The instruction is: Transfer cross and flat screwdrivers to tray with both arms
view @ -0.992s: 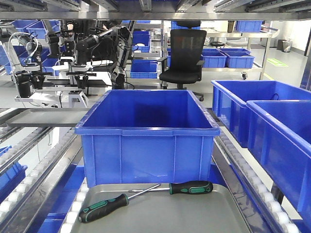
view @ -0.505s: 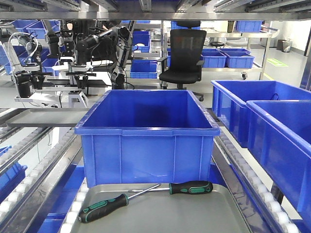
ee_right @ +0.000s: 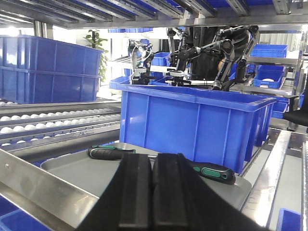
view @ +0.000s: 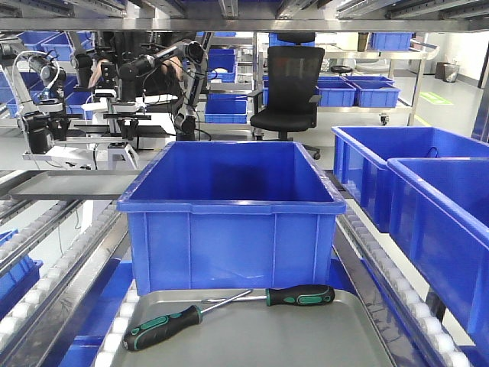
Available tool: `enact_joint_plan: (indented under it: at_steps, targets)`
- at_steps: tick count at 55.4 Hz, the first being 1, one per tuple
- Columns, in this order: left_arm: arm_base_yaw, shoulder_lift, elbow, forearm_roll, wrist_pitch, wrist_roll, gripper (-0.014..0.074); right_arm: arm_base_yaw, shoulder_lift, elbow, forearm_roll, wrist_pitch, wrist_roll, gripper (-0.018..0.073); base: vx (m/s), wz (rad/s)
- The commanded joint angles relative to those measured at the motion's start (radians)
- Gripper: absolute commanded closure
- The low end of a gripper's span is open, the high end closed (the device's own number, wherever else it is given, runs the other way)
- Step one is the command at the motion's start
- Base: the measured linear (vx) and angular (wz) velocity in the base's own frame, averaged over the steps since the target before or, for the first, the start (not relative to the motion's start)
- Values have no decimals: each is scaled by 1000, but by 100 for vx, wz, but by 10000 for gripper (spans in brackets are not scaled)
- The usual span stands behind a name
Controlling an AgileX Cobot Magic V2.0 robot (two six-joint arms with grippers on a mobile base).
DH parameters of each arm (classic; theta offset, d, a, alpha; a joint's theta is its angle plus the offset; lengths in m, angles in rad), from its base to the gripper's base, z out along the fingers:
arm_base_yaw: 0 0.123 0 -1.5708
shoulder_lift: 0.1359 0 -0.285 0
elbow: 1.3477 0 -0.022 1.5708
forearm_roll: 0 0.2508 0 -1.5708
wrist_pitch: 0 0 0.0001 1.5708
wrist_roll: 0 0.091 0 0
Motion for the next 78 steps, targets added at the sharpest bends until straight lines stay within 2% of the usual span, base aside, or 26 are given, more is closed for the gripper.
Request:
enact_joint_plan:
  at_steps: [1, 5, 9, 14, 19, 25, 35, 37, 48, 78]
  targets:
    - [3, -12, -23, -2, -77, -7, 594, -2, 16, -24, -7, -73, -6, 567, 0, 0]
    - [3, -12, -23, -2, -77, -7, 594, -6, 16, -24, -85, -75, 41, 567, 0, 0]
    - [3, -12, -23, -2, -77, -7, 594, -44, 16, -23, -254, -74, 170, 567, 0, 0]
    - [3, -12, -23, -2, -77, -7, 594, -157, 16, 8, -463, -87, 374, 567, 0, 0]
    - [3, -12, -23, -2, -77, -7, 594, -268, 9, 80, -581, -127, 505, 567, 0, 0]
    - [3, -12, -23, -2, -77, -7, 594, -362, -13, 208, -602, -235, 576, 567, 0, 0]
    - [3, -12, -23, -2, -77, -7, 594, -388, -12, 400, -620, -469, 656, 567, 0, 0]
    - [3, -12, -23, -2, -77, -7, 594, -388, -12, 394, -637, -425, 663, 567, 0, 0]
    - [3, -12, -23, -2, -77, -7, 594, -388, -12, 395, -724, -418, 673, 567, 0, 0]
    - [3, -12, -23, -2, -78, -7, 594, -388, -12, 395, -726, -418, 673, 567, 0, 0]
